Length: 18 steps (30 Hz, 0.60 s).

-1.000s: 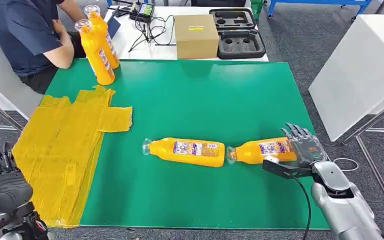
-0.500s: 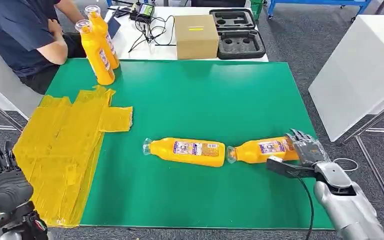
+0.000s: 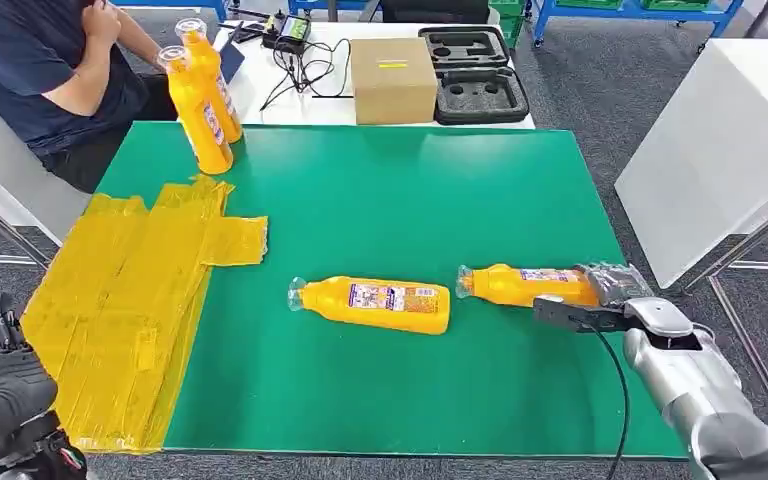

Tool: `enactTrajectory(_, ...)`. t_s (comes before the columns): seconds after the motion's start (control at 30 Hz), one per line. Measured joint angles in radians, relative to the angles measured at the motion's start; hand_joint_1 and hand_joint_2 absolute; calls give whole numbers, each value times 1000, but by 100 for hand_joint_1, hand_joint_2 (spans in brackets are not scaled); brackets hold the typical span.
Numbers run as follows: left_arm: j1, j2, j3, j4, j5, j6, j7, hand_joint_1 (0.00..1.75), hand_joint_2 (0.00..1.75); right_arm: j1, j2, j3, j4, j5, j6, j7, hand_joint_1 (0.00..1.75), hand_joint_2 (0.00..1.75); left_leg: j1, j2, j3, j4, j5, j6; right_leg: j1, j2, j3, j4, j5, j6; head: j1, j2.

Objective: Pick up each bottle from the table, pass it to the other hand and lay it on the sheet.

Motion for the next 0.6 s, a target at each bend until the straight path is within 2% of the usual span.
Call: enactTrajectory(0.6, 31, 8, 21, -18, 5, -13, -13, 0, 0, -59, 13, 35, 74, -4, 14, -15, 175, 175, 0, 1, 3, 0, 0, 0, 0, 0, 5, 0, 1, 0, 0, 0)
